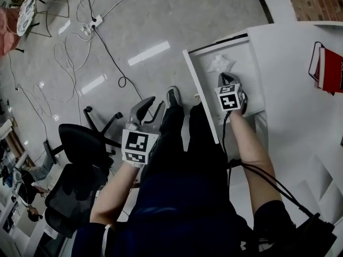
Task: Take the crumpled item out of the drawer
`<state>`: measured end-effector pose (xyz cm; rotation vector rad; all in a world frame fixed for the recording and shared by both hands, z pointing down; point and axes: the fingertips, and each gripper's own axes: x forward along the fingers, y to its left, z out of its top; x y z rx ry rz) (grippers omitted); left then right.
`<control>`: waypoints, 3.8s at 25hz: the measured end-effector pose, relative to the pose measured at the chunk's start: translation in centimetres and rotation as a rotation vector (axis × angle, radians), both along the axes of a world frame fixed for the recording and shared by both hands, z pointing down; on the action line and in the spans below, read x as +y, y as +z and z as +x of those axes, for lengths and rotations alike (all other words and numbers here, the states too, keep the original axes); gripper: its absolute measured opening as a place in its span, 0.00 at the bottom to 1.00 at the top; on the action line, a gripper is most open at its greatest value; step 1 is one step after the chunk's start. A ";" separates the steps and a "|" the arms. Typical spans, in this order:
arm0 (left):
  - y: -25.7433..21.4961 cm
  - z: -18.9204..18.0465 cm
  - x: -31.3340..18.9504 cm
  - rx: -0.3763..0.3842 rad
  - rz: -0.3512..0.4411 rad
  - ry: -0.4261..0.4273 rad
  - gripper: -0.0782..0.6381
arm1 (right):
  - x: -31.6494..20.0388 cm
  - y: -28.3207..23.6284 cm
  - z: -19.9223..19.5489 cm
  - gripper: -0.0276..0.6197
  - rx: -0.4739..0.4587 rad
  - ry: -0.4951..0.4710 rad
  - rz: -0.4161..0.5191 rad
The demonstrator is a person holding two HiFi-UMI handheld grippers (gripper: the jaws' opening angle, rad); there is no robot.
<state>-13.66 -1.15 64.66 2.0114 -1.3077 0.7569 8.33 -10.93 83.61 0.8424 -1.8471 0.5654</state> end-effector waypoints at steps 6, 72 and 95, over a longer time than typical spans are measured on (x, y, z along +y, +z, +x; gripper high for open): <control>-1.6 1.1 -1.5 0.001 0.050 0.039 0.27 | -0.5 -3.5 0.7 0.05 -0.041 0.043 0.050; -8.8 6.3 -6.0 0.036 0.186 0.171 0.27 | -6.3 -19.9 23.5 0.18 0.054 0.460 0.228; -20.4 5.6 -8.8 0.122 0.455 0.116 0.27 | -6.3 -46.5 13.0 0.06 -0.393 0.363 0.832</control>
